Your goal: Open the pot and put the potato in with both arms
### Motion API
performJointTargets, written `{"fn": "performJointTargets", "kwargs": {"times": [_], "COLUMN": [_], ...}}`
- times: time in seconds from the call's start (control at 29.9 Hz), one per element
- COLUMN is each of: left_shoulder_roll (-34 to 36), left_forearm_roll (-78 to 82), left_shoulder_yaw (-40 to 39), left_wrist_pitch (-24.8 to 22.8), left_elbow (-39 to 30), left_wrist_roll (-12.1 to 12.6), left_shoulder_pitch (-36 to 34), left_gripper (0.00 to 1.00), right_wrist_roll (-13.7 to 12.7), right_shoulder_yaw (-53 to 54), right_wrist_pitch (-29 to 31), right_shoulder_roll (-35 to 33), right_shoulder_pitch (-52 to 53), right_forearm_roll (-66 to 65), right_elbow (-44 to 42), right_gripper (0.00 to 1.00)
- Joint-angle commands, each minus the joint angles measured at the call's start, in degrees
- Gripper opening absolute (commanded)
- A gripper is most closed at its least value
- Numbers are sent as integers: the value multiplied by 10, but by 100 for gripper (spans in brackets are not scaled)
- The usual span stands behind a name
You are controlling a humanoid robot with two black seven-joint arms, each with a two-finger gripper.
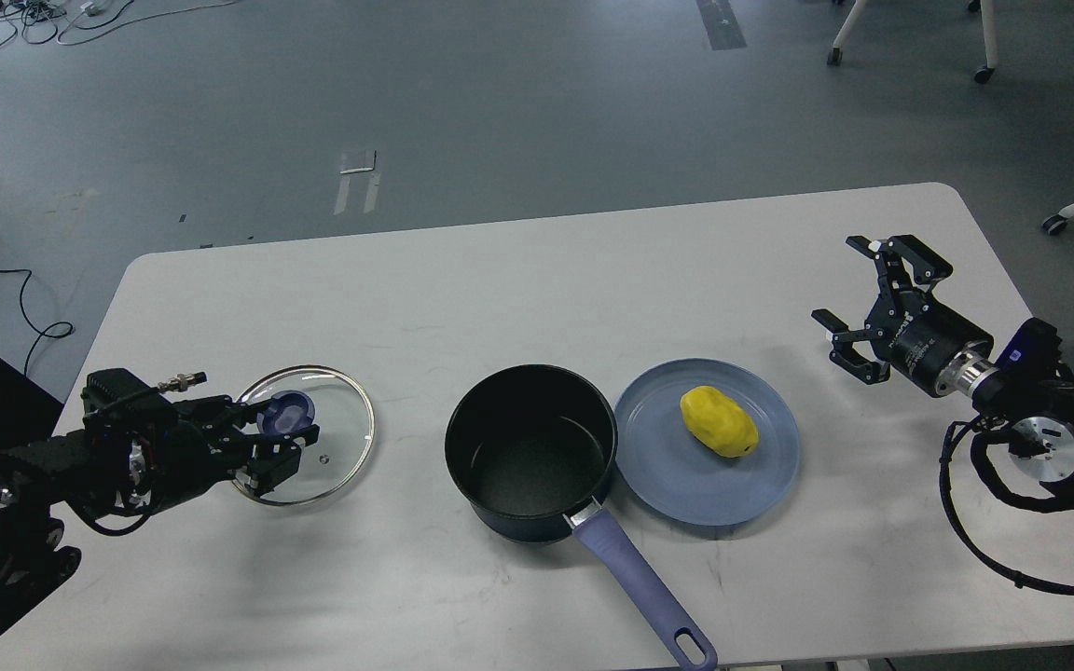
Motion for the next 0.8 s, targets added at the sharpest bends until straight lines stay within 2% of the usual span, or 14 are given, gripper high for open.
{"fn": "performJointTargets", "kwargs": {"times": [0.0, 0.3, 0.33, 0.43, 0.5, 0.64, 0.74, 0.77], "left_shoulder_roll": [-3, -3, -3, -3, 1, 11, 23, 25], "left_forearm_roll": [-2, -2, -2, -10, -31, -182, -273, -318], "left_shoulder_yaw": [5, 12, 12, 11, 11, 10, 10, 6], "left_wrist_pitch": [3, 3, 3, 4, 3, -5, -45, -82], "left_elbow": [9, 25, 25, 20, 15, -8, -19, -22], "left_wrist_roll": [0, 0, 0, 0, 0, 0, 0, 0], "left_shoulder_pitch": [0, 3, 4, -1, -3, -33, -70, -88], "left_gripper": [66, 75, 78, 97, 98, 98, 98, 98], "right_wrist_roll": [0, 0, 0, 0, 0, 0, 0, 0], "right_shoulder_yaw": [0, 0, 0, 0, -1, -3, -3, -3], "right_wrist_pitch": [0, 0, 0, 0, 0, 0, 0, 0], "right_shoulder_roll": [1, 0, 0, -1, -4, -34, -64, -81], "right_shoulder_pitch": [-1, 0, 0, 2, 2, 13, 31, 45], "right_forearm_roll": [0, 0, 0, -1, -3, -26, -89, -132], "right_elbow": [0, 0, 0, 2, 4, 19, 47, 62], "right_gripper": [100, 100, 100, 100, 100, 100, 100, 100]}}
